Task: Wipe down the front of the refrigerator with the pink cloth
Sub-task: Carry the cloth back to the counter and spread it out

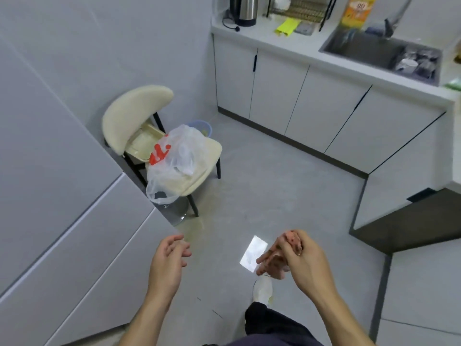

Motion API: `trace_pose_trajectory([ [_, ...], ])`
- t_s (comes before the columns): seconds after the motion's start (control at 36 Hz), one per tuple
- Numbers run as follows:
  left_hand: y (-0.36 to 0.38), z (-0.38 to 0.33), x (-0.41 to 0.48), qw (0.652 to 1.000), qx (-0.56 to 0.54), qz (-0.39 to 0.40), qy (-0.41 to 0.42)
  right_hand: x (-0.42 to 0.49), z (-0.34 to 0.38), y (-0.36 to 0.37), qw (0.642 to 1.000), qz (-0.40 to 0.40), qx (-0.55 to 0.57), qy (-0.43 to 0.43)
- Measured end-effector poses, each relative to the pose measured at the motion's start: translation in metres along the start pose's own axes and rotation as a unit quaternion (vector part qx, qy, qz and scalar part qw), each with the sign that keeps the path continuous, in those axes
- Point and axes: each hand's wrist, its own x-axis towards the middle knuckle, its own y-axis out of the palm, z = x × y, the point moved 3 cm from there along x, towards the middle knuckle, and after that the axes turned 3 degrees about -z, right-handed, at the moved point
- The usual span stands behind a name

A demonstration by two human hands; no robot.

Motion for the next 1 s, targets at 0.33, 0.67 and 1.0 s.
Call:
trace_pose_trajectory([
  [0.33,0.125,-0.081,0.076,0.999,0.019,0.028,0.012,0.127,0.055,-0.071,1.0,-0.01,0.013,0.027],
  [0.67,0.215,-0.159,0.215,0.997,0.051,0.066,-0.008,0.273,0.094,-0.07,0.996,-0.06,0.022,0.064],
  [1.0,0.291,-0.291,0.356,0.98,0.117,0.149,0.059,0.408,0.173,-0.052,0.988,-0.134,0.054,0.058],
])
